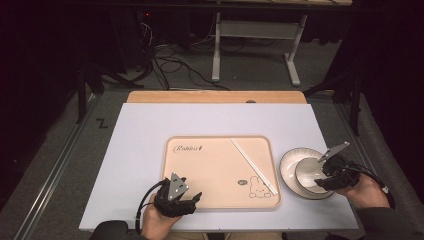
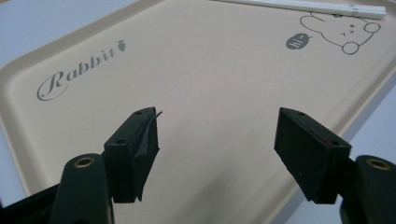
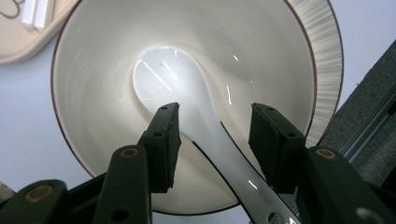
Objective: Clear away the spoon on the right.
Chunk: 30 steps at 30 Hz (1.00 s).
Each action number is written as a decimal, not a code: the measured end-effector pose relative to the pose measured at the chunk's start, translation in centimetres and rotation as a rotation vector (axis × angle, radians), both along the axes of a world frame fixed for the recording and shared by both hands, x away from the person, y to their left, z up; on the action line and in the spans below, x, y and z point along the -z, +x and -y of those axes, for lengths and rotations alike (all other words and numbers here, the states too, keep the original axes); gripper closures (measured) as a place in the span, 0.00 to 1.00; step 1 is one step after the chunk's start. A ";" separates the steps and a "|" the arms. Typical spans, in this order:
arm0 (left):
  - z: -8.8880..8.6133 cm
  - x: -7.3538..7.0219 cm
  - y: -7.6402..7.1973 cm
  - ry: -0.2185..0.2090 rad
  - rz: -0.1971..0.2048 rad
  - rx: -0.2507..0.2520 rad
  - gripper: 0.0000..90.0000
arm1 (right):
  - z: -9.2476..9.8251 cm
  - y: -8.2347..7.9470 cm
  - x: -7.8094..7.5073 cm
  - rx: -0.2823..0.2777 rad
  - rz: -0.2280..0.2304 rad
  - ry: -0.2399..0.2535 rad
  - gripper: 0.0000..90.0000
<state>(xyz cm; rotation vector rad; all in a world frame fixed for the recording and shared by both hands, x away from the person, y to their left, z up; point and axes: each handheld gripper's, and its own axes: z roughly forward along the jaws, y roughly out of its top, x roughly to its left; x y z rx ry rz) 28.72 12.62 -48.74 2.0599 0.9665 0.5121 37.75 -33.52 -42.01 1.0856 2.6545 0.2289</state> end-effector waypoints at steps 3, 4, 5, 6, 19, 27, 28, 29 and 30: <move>0.0 0.0 0.0 -0.005 -0.004 0.002 0.34 | 0.0 0.2 0.4 -0.011 -0.020 -0.019 0.60; -0.1 0.0 0.0 -0.004 -0.003 0.003 0.34 | 0.0 0.3 0.5 -0.016 -0.023 -0.018 0.60; -0.1 0.0 0.0 -0.006 -0.003 0.003 0.34 | 0.0 0.3 0.5 -0.013 -0.023 -0.018 0.61; 0.0 -0.1 -0.1 -0.010 0.007 0.004 0.35 | 0.0 0.4 0.6 -0.012 -0.019 -0.017 0.63; -0.1 -0.3 -0.1 -0.018 0.012 0.014 0.35 | 0.2 0.4 0.7 0.002 -0.031 0.024 0.81; -0.4 -0.2 0.2 -0.023 0.004 0.009 0.35 | 0.0 0.0 0.3 -0.007 -0.011 0.038 0.93; -0.3 -0.2 0.2 -0.018 0.002 0.009 0.35 | -0.1 -0.1 0.3 -0.005 -0.013 0.041 0.93; -0.3 -0.2 0.2 -0.018 0.002 0.009 0.35 | -0.1 -0.1 0.3 -0.008 -0.007 0.038 0.93; -0.3 -0.1 0.2 -0.012 0.002 0.007 0.35 | -0.1 -0.2 0.3 -0.009 -0.005 0.037 0.93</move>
